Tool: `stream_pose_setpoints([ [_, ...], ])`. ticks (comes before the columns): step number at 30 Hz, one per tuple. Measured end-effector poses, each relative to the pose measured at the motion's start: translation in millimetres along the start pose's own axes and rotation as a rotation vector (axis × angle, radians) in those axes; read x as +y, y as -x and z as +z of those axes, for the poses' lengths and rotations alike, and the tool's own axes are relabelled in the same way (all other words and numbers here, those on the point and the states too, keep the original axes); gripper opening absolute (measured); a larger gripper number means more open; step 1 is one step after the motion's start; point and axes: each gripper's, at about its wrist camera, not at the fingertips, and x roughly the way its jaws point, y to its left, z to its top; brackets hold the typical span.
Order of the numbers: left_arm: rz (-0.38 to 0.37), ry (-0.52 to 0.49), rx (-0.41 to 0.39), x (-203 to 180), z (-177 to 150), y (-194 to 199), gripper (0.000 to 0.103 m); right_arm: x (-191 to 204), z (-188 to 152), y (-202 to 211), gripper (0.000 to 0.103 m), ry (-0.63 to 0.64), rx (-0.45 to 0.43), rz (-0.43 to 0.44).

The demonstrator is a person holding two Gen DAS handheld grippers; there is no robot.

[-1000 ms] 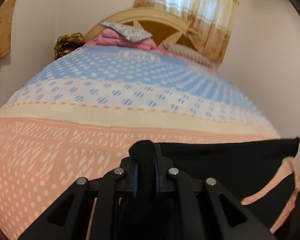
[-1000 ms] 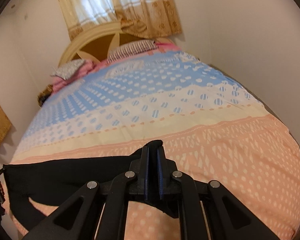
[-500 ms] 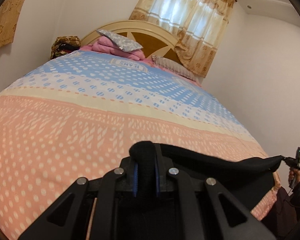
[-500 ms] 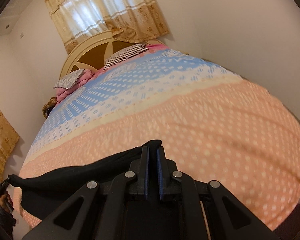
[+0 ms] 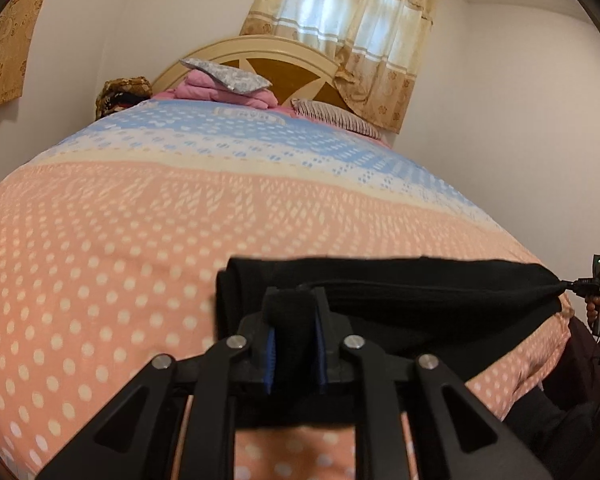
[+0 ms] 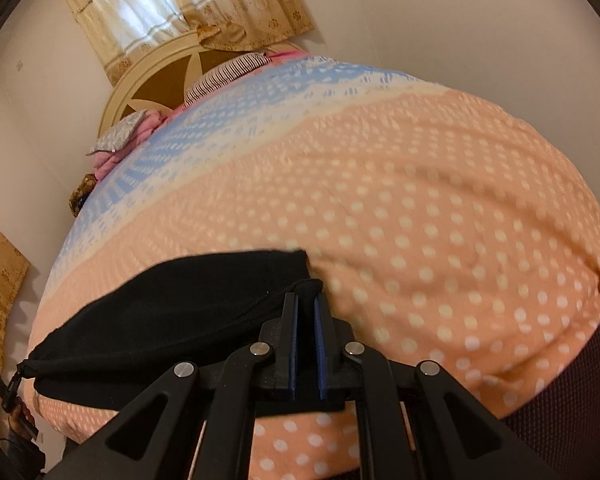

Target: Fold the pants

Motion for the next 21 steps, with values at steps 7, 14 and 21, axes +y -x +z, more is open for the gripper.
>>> stream_pose_setpoints([
  [7, 0.055, 0.02, 0.009, 18, -13, 7, 0.053, -4, -12, 1, 0.012, 0.019, 0.028, -0.052],
  [14, 0.156, 0.081, 0.0, 43, -24, 31, 0.054, -13, -24, 33, 0.013, 0.008, -0.005, -0.104],
  [21, 0.098, 0.197, 0.014, 37, -21, 45, 0.054, 53, -30, 58, 0.017, 0.118, -0.063, -0.02],
])
